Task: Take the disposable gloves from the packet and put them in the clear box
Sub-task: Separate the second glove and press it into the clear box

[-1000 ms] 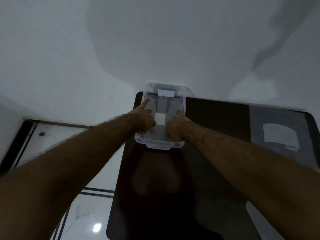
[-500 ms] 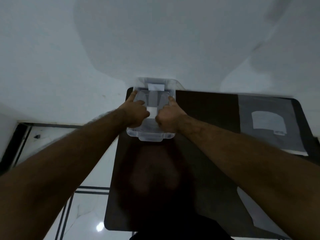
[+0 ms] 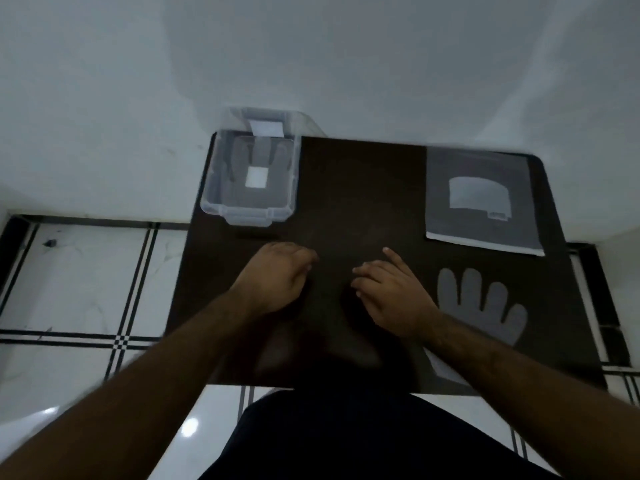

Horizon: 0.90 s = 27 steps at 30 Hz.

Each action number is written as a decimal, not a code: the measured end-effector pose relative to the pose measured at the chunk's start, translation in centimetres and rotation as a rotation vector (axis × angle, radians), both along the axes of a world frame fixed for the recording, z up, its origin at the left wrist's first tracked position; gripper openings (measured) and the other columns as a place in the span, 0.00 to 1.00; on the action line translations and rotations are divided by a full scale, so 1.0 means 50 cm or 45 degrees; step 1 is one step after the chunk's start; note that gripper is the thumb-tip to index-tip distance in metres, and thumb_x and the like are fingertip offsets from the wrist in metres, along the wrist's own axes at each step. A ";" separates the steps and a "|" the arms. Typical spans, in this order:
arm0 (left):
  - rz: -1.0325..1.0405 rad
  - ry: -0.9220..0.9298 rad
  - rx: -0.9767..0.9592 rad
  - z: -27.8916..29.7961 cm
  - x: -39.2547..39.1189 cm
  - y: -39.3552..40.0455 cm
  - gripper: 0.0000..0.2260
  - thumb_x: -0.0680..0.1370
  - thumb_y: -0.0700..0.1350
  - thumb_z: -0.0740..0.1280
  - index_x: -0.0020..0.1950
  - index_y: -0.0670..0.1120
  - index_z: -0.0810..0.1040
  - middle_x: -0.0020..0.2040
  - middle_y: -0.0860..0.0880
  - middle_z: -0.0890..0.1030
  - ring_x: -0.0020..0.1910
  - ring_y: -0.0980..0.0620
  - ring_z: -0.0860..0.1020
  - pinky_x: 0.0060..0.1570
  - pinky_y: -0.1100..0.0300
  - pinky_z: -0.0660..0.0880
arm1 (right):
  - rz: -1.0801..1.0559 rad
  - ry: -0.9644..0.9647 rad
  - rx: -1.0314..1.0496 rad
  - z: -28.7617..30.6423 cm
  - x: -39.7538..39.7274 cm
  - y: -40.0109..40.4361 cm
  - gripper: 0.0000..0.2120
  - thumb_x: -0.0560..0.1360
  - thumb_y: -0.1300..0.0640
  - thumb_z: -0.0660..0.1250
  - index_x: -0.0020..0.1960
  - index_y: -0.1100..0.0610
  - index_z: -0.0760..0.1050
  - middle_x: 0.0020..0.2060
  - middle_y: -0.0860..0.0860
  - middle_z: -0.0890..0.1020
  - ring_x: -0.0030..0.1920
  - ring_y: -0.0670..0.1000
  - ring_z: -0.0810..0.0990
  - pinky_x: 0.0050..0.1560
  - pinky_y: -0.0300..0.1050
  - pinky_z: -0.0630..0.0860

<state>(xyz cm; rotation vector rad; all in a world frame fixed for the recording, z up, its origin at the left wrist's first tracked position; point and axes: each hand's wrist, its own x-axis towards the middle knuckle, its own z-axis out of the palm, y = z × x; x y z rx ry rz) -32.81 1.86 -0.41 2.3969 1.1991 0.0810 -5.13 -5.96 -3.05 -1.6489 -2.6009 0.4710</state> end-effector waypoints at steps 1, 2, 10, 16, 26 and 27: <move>-0.017 -0.007 -0.013 -0.011 0.033 -0.033 0.14 0.84 0.48 0.65 0.68 0.50 0.81 0.62 0.48 0.85 0.62 0.48 0.81 0.66 0.48 0.75 | -0.028 0.002 -0.034 -0.010 0.030 -0.033 0.15 0.82 0.49 0.64 0.64 0.49 0.83 0.67 0.49 0.83 0.71 0.52 0.77 0.84 0.55 0.43; -0.037 -0.014 -0.028 -0.023 0.066 -0.064 0.14 0.84 0.48 0.65 0.68 0.50 0.82 0.62 0.48 0.85 0.61 0.47 0.81 0.65 0.49 0.75 | -0.063 0.005 -0.073 -0.018 0.061 -0.066 0.14 0.82 0.50 0.65 0.64 0.49 0.83 0.67 0.49 0.83 0.71 0.52 0.78 0.83 0.54 0.43; -0.165 0.024 -0.262 -0.079 0.329 -0.252 0.12 0.85 0.51 0.63 0.67 0.56 0.80 0.60 0.56 0.82 0.61 0.56 0.77 0.67 0.49 0.74 | -0.321 0.019 -0.229 -0.066 0.314 -0.322 0.26 0.79 0.34 0.60 0.72 0.47 0.76 0.69 0.48 0.81 0.73 0.51 0.76 0.82 0.54 0.51; -0.278 0.131 -0.171 -0.112 0.450 -0.346 0.12 0.83 0.56 0.65 0.64 0.55 0.80 0.60 0.54 0.82 0.62 0.53 0.77 0.68 0.48 0.73 | -0.173 -0.236 -0.266 -0.118 0.419 -0.418 0.35 0.71 0.28 0.69 0.71 0.47 0.76 0.66 0.50 0.81 0.69 0.56 0.77 0.76 0.61 0.66; -0.478 0.397 0.072 -0.149 0.518 -0.434 0.19 0.81 0.59 0.68 0.68 0.52 0.79 0.66 0.50 0.79 0.67 0.47 0.74 0.71 0.47 0.68 | -0.062 -0.201 -0.084 -0.118 0.435 -0.436 0.10 0.78 0.46 0.71 0.57 0.47 0.84 0.54 0.48 0.87 0.59 0.53 0.83 0.69 0.60 0.72; -0.475 0.388 0.085 -0.150 0.520 -0.440 0.16 0.82 0.56 0.67 0.68 0.52 0.79 0.66 0.50 0.79 0.68 0.47 0.75 0.71 0.47 0.68 | -0.034 -0.193 -0.078 -0.119 0.436 -0.438 0.09 0.79 0.46 0.69 0.55 0.47 0.84 0.52 0.47 0.87 0.57 0.52 0.83 0.70 0.59 0.72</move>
